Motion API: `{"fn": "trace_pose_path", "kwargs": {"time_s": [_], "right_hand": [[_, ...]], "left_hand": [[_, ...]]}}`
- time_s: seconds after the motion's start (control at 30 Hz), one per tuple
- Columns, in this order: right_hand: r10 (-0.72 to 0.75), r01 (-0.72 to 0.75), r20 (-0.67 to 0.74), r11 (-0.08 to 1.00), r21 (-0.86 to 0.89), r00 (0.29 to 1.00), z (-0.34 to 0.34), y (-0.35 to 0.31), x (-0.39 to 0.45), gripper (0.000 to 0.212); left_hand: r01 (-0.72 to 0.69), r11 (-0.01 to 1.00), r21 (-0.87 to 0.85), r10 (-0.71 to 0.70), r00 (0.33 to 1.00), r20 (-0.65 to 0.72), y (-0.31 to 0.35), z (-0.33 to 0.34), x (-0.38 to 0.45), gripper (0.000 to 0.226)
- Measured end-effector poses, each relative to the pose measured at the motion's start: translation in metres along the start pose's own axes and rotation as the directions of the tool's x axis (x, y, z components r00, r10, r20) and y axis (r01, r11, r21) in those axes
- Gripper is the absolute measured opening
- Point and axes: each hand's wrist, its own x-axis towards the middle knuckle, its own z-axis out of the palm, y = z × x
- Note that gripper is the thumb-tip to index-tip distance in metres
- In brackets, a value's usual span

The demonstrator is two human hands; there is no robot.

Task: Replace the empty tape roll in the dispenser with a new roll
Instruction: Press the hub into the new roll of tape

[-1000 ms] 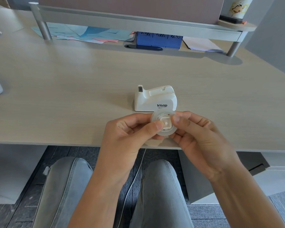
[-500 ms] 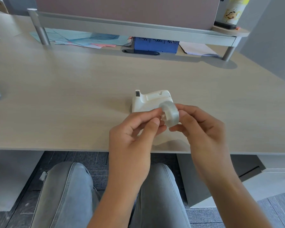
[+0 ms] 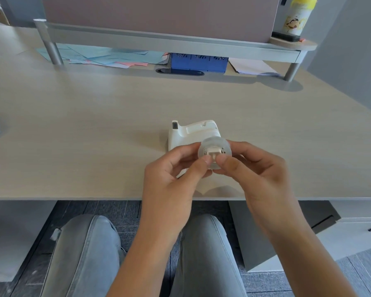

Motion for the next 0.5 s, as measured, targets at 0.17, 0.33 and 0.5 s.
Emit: {"fn": "trace_pose_path", "kwargs": {"time_s": [0.17,0.33,0.5], "right_hand": [[-0.020,0.020,0.015,1.000,-0.022,1.000,-0.0076,-0.0061,0.0003,0.024],[-0.048,0.050,0.049,0.998,-0.044,0.998,-0.0110,-0.0053,0.0030,0.027],[-0.045,0.049,0.066,0.997,-0.063,0.997,-0.0084,-0.0052,0.0070,0.027]], "left_hand": [[-0.026,0.999,0.027,0.025,1.000,0.017,-0.0003,-0.0030,-0.0014,0.018],[-0.030,0.999,0.030,0.029,0.999,0.035,0.0016,-0.0045,-0.0011,0.017],[-0.036,0.998,0.042,0.035,0.999,0.025,0.0005,-0.0078,0.0032,0.019]]}}
